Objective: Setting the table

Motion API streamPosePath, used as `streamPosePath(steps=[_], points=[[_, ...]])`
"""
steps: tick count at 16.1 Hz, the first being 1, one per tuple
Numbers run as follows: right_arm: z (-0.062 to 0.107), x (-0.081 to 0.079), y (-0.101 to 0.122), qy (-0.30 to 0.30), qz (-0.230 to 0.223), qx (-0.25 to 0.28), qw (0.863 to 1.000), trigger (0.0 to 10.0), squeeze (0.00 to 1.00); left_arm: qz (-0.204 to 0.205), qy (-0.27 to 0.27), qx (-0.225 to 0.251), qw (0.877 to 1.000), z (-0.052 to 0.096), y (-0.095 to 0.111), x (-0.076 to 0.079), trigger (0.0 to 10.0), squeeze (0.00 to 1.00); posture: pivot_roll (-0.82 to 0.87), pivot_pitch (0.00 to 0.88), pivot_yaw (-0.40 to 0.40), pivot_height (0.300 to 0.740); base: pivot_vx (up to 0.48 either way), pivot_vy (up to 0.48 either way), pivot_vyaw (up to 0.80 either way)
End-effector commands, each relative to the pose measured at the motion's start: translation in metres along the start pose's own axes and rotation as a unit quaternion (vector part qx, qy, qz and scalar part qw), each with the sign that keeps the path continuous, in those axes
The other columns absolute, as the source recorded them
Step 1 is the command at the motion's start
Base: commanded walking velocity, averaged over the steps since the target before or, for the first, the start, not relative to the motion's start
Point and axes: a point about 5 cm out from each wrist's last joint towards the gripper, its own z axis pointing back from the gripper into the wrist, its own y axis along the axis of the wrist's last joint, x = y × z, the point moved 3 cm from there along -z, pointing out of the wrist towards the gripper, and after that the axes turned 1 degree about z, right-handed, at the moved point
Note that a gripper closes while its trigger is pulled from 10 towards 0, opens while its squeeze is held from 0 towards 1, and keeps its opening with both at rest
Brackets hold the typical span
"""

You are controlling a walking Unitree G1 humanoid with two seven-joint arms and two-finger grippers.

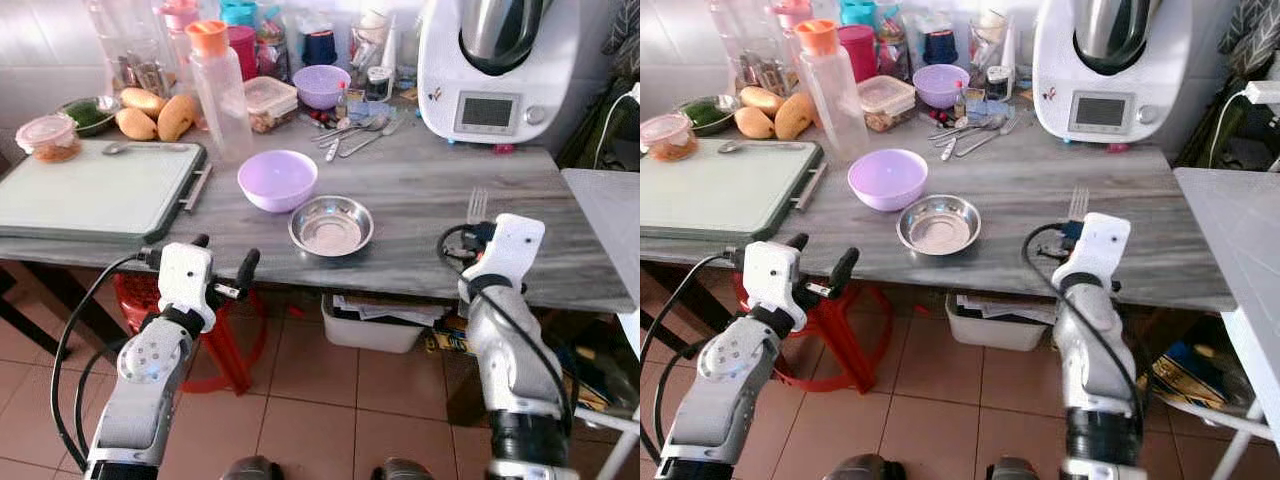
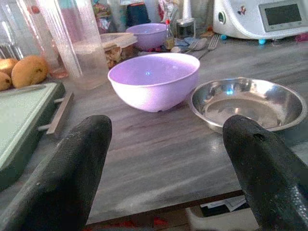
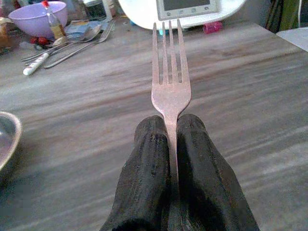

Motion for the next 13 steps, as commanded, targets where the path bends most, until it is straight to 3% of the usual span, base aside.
streamPosePath(steps=[1,7,13], points=[[-0.006,0.000,0.002,-0.003,-0.015,-0.008,1.000,10.0,0.00,-0.006,-0.006,-0.006,1.000,0.004,0.002,-0.002,10.0,0.00,-0.01,0.000,0.065,0.740,0.000,0.000,0.00],[-0.017,-0.011,0.004,0.026,-0.029,-0.028,0.999,10.0,0.00,-0.012,-0.016,-0.023,1.000,0.016,0.002,-0.004,10.0,0.00,0.02,0.035,0.078,0.740,0.000,0.000,0.00],[-0.037,-0.032,0.009,0.059,-0.061,-0.064,0.994,10.0,0.00,-0.017,-0.025,-0.037,0.999,0.020,0.004,-0.005,10.0,0.00,0.04,0.059,0.096,0.740,0.000,0.000,0.00]])
